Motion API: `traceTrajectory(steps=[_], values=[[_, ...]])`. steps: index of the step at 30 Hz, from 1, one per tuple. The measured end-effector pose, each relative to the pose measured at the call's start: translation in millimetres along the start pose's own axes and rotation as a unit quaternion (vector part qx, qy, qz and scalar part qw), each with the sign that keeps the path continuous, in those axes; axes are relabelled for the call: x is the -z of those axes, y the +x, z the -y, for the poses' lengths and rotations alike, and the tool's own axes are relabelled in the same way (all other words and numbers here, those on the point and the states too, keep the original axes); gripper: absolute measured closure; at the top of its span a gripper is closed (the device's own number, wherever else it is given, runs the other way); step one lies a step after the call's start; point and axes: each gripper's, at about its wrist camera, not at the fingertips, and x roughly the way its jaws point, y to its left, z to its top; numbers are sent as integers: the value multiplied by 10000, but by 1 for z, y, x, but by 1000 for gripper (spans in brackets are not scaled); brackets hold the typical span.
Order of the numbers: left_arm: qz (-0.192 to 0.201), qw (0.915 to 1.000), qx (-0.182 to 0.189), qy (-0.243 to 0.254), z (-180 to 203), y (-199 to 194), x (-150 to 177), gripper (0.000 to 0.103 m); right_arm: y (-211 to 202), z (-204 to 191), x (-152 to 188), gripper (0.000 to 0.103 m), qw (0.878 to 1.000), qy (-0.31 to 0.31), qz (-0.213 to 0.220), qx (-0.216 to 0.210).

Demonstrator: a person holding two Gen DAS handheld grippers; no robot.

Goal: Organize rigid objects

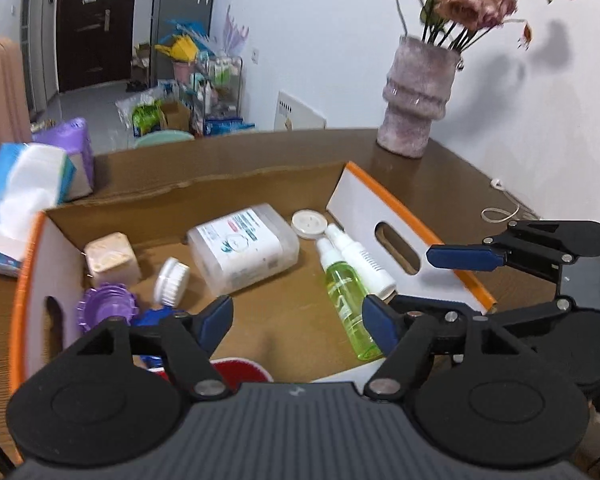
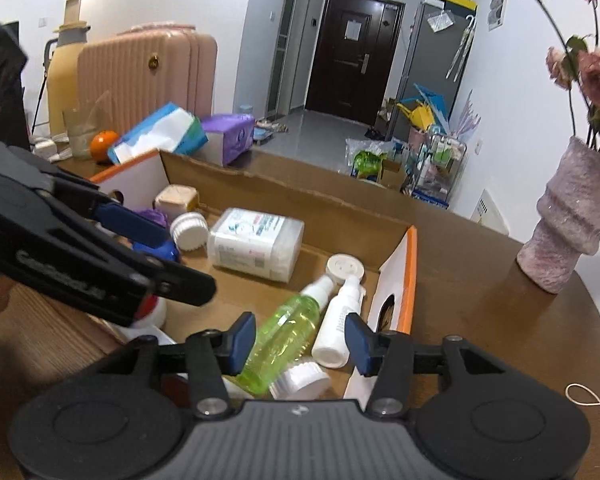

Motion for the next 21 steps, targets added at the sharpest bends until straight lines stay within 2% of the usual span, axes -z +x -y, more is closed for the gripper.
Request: traceTrajectory(steps=[2, 6, 9, 16, 21], values=[[127, 9999, -15, 91, 3, -18, 1, 27, -11, -2, -2, 54, 10000, 4, 74, 12], [458, 9981, -233, 353, 13, -56, 10, 23, -39, -6, -5, 47, 9996, 23, 279, 68], [754, 9946, -436, 557, 20, -87, 23, 20, -62, -12, -4, 46, 9989, 27, 441, 122], [1327, 9878, -626, 523, 32, -152, 73, 17, -114, -32, 21, 43, 9964, 148, 789, 259], [1868, 9749, -984, 710, 47, -193, 119, 10, -148, -51, 48, 41, 9924, 407, 1117, 316]])
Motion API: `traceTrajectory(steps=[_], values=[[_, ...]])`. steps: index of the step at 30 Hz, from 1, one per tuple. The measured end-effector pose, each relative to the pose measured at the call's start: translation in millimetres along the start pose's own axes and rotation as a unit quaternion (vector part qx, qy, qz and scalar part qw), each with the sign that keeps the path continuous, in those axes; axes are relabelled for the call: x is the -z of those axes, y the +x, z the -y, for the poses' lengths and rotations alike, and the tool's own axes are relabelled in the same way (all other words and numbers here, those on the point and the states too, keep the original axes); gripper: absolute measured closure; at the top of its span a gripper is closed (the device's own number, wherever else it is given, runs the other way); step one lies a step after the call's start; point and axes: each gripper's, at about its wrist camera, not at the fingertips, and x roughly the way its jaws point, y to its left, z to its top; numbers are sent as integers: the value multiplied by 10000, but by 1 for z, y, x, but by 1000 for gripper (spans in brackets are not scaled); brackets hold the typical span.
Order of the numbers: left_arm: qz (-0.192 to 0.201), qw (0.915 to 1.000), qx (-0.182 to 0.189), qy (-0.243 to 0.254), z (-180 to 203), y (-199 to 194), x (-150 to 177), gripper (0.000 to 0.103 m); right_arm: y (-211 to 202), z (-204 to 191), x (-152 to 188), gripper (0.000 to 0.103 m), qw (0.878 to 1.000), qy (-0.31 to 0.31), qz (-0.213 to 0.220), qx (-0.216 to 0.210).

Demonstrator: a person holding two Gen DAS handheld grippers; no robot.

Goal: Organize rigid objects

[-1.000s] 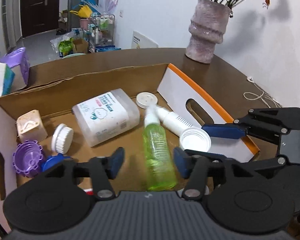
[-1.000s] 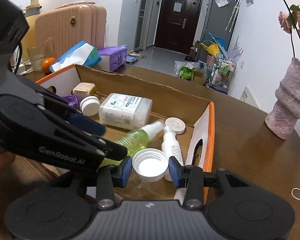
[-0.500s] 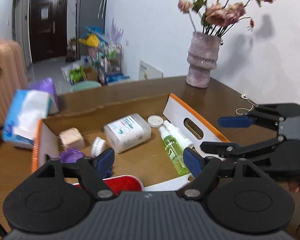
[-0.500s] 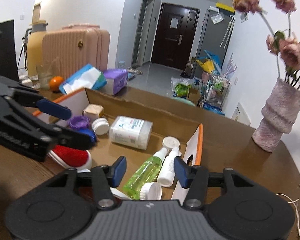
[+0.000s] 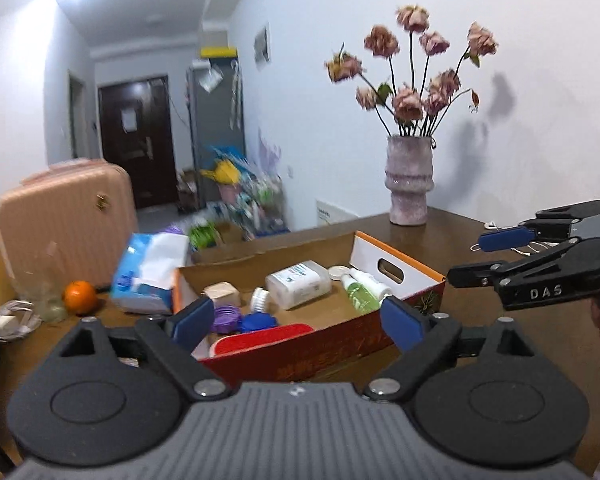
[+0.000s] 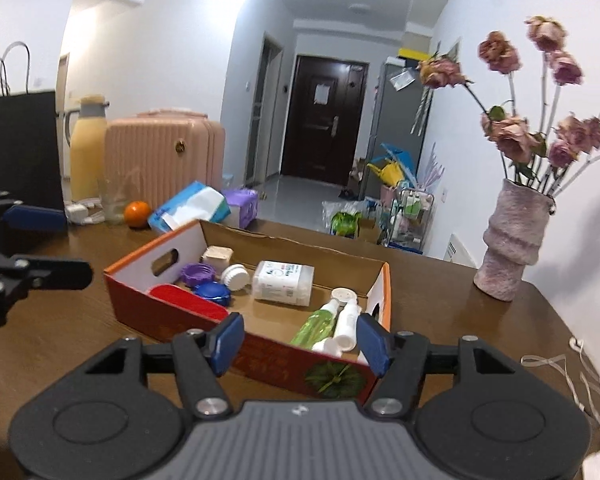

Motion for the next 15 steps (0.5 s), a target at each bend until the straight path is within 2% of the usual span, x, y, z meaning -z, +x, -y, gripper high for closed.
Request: traceTrajectory(steps=[5, 15], values=[[298, 9995, -101, -74, 6, -47, 22, 2, -35, -19, 20, 36, 9991, 256, 306, 103], [603, 9972, -328, -293, 16, -107, 73, 0, -106, -55, 72, 25, 9917, 790, 900, 466]])
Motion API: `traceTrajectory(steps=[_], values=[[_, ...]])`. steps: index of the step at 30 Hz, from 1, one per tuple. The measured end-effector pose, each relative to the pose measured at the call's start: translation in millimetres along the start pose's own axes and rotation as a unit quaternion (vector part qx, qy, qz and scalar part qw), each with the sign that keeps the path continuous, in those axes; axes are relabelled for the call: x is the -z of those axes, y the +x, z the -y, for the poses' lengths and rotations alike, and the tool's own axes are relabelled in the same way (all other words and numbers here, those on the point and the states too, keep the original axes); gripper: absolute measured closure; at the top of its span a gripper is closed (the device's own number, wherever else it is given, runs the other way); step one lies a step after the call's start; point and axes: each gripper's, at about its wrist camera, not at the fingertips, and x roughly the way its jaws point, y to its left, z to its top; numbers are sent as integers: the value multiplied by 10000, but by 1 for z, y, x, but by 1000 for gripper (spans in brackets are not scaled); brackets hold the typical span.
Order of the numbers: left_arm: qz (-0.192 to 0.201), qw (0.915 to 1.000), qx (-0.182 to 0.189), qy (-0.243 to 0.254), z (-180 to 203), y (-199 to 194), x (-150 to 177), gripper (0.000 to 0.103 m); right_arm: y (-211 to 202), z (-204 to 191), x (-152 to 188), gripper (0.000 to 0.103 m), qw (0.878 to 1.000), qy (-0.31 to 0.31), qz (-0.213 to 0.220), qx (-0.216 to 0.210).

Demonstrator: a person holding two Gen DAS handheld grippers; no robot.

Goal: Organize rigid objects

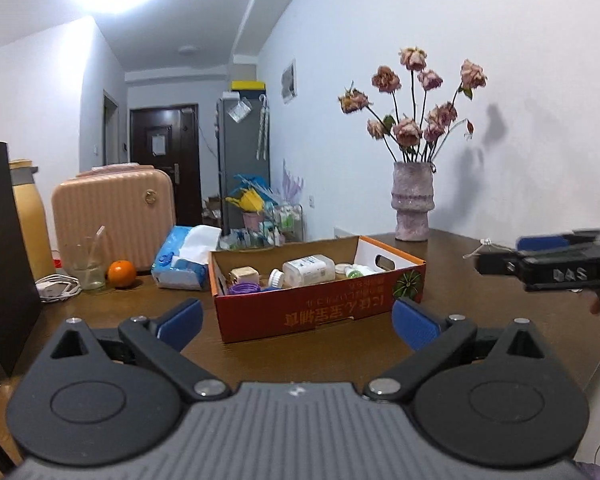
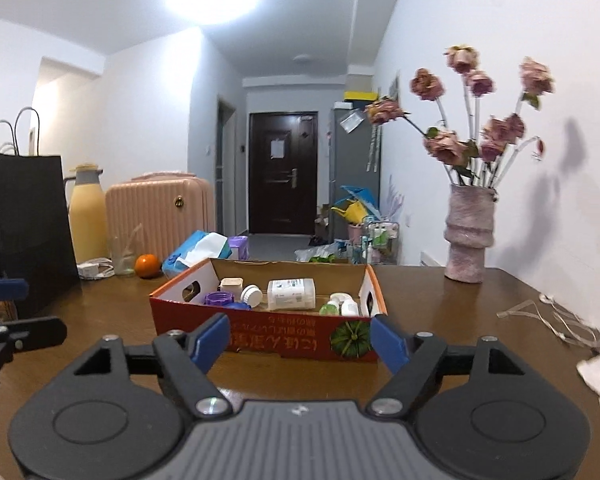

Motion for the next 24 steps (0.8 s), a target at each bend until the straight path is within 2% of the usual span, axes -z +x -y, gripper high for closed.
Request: traceTrajectory(steps=[2, 7, 9, 13, 15, 17, 20, 22, 24], values=[[105, 9997, -199, -35, 0, -11, 7, 0, -15, -2, 10, 18, 10000, 50, 7, 73], [202, 9985, -415, -287, -4, -41, 21, 0, -49, -5, 34, 11, 9988, 327, -6, 368], [318, 9984, -374, -280, -3, -59, 29, 0, -61, -8, 42, 11, 9970, 561, 22, 531], [512, 9981, -245, -238, -2, -90, 40, 0, -91, -19, 52, 10, 9953, 783, 78, 558], [444, 9985, -188, -260, 0, -100, 46, 0, -110, -25, 58, 3, 9950, 838, 185, 504], [408, 9990, -49, -203, 5, -110, 53, 0, -127, -32, 67, 2, 9940, 860, 296, 615], [405, 9991, -12, -140, 15, -131, 66, 0, -147, -48, 78, 2, 9945, 764, 391, 605], [425, 9989, -8, -216, 18, -142, 70, 0, -157, -62, 83, 1, 9965, 561, 451, 429], [418, 9991, 80, -88, 21, -142, 66, 0, -163, -74, 83, 1, 9983, 244, 480, 224]])
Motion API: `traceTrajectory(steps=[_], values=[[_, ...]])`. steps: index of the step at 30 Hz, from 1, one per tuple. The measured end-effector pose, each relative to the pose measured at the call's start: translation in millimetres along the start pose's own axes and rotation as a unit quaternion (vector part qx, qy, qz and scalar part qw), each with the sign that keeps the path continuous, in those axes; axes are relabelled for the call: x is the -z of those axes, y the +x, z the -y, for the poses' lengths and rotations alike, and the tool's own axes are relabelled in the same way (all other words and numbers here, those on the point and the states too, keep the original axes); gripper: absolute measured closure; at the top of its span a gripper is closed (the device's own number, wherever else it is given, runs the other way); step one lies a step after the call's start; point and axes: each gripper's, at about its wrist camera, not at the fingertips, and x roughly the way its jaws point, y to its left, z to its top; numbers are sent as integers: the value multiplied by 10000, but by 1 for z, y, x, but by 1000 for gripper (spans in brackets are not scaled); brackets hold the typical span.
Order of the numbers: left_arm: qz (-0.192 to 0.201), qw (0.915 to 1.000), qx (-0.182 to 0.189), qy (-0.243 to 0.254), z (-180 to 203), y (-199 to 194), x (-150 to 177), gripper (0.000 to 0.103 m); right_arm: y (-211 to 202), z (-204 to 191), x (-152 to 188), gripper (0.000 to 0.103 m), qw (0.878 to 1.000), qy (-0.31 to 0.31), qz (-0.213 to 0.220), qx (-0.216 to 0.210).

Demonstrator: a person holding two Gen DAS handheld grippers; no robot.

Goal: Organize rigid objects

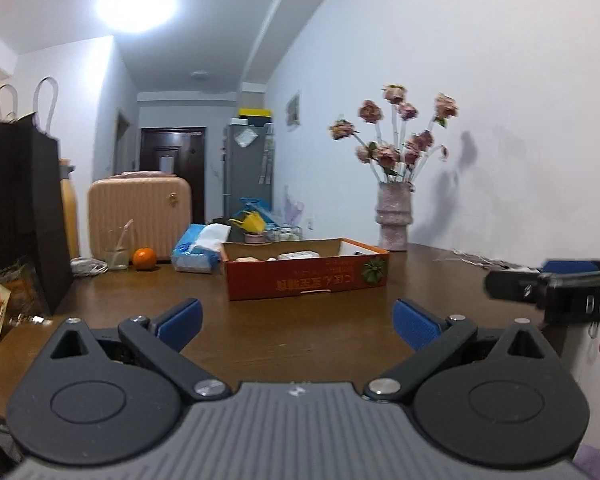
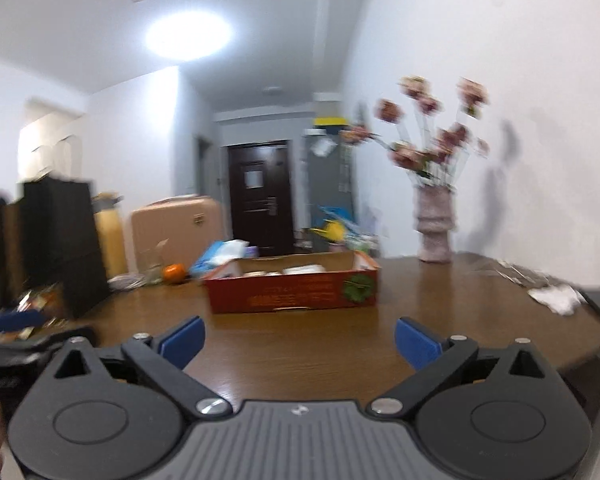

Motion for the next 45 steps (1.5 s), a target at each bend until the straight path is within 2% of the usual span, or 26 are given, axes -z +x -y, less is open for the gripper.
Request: traceTrajectory(steps=[5, 19, 29, 45], values=[[175, 9998, -89, 39, 1, -4, -5, 0, -4, -17, -2, 1, 9993, -346, 161, -55], [81, 9999, -38, 51, 2, 0, -3, 0, -5, -5, 0, 0, 9995, -22, 134, 274], [38, 10000, -56, 27, -1, 2, -2, 0, -1, -1, 2, 0, 9996, 74, -10, 261], [27, 10000, -22, 41, -1, 3, -1, 0, -3, 0, 2, 0, 9994, 114, 15, 316]])
